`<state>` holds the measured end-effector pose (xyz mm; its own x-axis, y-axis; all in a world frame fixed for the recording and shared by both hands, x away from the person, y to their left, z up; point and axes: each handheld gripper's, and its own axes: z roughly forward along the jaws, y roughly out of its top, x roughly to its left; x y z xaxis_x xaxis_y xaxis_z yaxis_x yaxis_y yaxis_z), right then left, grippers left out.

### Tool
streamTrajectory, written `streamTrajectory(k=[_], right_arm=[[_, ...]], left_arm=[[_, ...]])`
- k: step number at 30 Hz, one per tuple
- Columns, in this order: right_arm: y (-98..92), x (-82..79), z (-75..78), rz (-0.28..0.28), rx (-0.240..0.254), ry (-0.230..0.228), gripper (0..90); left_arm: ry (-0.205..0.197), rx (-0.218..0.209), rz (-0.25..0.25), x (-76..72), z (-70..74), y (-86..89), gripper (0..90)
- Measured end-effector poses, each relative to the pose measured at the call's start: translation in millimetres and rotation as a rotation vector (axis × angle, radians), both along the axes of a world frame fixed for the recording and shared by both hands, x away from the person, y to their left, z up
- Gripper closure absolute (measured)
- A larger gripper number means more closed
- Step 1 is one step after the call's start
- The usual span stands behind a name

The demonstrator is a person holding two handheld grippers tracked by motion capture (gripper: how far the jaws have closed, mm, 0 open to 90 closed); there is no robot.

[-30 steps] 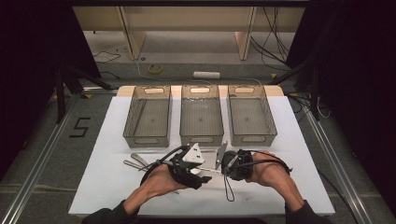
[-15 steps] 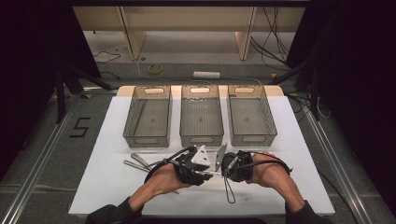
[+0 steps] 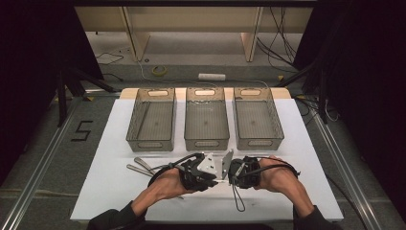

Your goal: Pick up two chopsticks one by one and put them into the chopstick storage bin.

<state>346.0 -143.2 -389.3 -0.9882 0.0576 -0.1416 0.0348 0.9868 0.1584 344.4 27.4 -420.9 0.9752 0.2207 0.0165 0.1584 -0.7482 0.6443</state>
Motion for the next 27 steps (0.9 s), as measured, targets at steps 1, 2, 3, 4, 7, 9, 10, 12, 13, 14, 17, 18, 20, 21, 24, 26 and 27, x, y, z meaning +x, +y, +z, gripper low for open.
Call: streamTrajectory(k=[1, 2, 3, 4, 7, 9, 10, 12, 13, 14, 17, 18, 20, 21, 24, 26, 27], right_arm=[[-0.7, -0.8, -0.9, 0.003, 0.005, 0.002, 84.3], [-1.6, -0.7, -1.0, 0.009, -0.001, -0.004, 83.1], [-2.4, -0.1, -1.4, 0.018, 0.001, -0.007, 81.9], [-3.2, -0.2, -2.3, 0.017, 0.009, -0.012, 81.2], [-5.9, 2.1, -1.2, 0.018, 0.024, -0.003, 79.5], [-8.7, 3.4, 1.5, -0.014, 0.061, -0.019, 73.3], [-10.9, 4.0, 3.8, -0.025, 0.083, -0.034, 72.6], [-16.2, 5.4, 9.9, -0.054, 0.126, -0.039, 63.4], [-18.5, 5.8, 12.3, -0.079, 0.154, -0.060, 62.2], [-21.8, 8.0, 14.1, -0.107, 0.196, -0.073, 61.7], [-28.3, 12.1, 14.1, -0.189, 0.257, -0.092, 54.3], [-31.1, 14.2, 13.1, -0.216, 0.272, -0.094, 52.7], [-36.7, 17.3, 9.9, -0.269, 0.314, -0.111, 46.6], [-39.9, 18.6, 8.6, -0.298, 0.338, -0.114, 44.7], [-51.1, 20.6, 5.5, -0.371, 0.424, -0.120, 41.8], [-57.3, 19.1, 2.4, -0.425, 0.475, -0.130, 39.9], [-60.4, 18.5, 0.2, -0.439, 0.499, -0.136, 39.2]], left_arm=[[0.008, 0.004, -0.019, -0.7, 0.0, -0.4, 80.3], [0.010, 0.015, -0.041, -1.4, 0.0, -0.8, 82.5], [0.017, 0.015, -0.052, -2.5, -0.7, -1.7, 84.4], [0.011, 0.025, -0.056, -3.1, -0.9, -2.5, 85.1], [0.011, 0.017, -0.045, -1.7, -0.6, -0.7, 85.4], [0.005, 0.020, -0.020, 1.3, 0.6, 2.2, 85.5], [0.001, 0.023, -0.004, 3.0, 1.1, 4.1, 85.5], [-0.004, 0.018, 0.029, 6.6, 2.3, 8.5, 85.5], [-0.010, 0.017, 0.050, 8.7, 3.6, 11.3, 85.5], [-0.008, 0.011, 0.062, 10.1, 4.3, 13.2, 85.5], [-0.021, 0.004, 0.115, 15.1, 6.8, 20.1, 85.5], [-0.019, -0.003, 0.133, 17.0, 7.3, 22.8, 85.5], [-0.018, -0.016, 0.169, 20.9, 8.7, 28.7, 85.5], [-0.016, -0.024, 0.183, 22.9, 9.5, 31.7, 85.5], [-0.021, -0.044, 0.226, 28.0, 12.9, 40.9, 85.5], [-0.025, -0.052, 0.253, 31.1, 14.7, 46.5, 85.5], [-0.025, -0.058, 0.265, 32.9, 15.5, 49.4, 85.5]])
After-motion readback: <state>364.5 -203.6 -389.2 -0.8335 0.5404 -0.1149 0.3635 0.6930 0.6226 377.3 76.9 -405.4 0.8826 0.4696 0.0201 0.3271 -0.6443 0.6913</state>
